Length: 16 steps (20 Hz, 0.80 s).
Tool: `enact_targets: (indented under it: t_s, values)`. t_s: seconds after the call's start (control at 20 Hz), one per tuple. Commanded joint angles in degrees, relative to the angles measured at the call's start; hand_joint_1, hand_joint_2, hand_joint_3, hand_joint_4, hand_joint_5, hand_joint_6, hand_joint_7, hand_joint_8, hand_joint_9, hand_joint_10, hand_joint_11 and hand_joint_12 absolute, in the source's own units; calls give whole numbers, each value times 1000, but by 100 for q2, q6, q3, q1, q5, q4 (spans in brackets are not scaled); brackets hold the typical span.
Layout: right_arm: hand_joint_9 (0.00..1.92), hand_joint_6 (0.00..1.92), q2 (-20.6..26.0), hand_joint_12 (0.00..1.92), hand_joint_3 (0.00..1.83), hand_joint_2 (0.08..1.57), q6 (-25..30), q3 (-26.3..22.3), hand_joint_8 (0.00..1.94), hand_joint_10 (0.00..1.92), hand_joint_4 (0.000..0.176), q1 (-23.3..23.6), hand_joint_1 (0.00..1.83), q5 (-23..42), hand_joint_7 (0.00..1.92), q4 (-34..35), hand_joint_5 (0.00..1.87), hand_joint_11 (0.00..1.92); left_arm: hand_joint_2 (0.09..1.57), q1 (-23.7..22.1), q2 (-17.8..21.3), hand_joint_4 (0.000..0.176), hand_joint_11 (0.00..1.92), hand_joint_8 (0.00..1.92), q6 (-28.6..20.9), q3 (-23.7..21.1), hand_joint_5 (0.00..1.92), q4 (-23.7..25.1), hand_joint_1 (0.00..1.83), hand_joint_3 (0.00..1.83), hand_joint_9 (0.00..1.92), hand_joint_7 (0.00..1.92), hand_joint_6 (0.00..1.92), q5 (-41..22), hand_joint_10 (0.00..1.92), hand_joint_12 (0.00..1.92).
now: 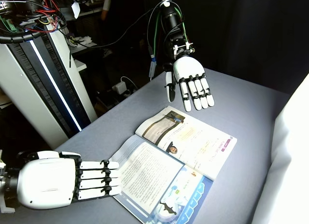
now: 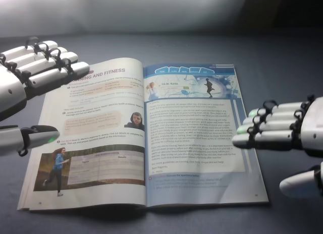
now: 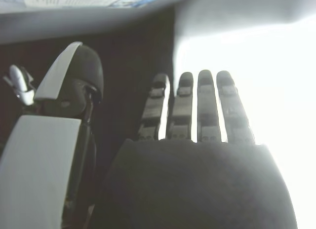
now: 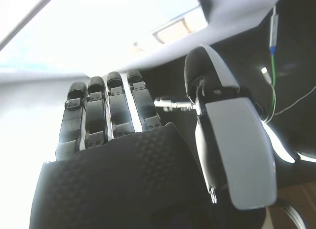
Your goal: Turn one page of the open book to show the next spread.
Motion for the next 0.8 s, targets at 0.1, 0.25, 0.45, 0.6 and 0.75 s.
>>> enact_targets:
  t_s: [0.1,0.25,0.45,0.6,0.75]
  values:
    - [0,24,-130,3,1,1328,441,104,0,0,0,31,21,283,0,-194,72,6,1330,58,126,12,0,0,142,-34,6,-366,452,1,0,0,2,-871,0,0]
    - [0,21,-293,0,0,1326,878,192,0,0,0,30,0,221,0,-656,79,1,1319,165,240,11,0,0,276,-101,0,-558,510,0,0,0,0,-1052,0,0]
    - [1,44,-465,19,0,1294,1186,291,18,0,0,12,0,180,48,-978,150,40,1326,204,268,2,0,0,333,-121,4,-659,490,1,0,0,1,-1159,0,0]
    - [10,15,-616,453,10,1280,1358,385,2,8,0,-27,0,169,61,-1125,172,1,1322,208,275,0,0,0,336,-122,0,-661,517,0,0,0,0,-1180,0,0]
    - [0,6,-774,130,5,1325,1391,488,0,0,0,-94,0,168,1,-1125,122,0,1317,230,286,0,0,0,352,-135,0,-692,540,0,0,0,0,-1225,0,0]
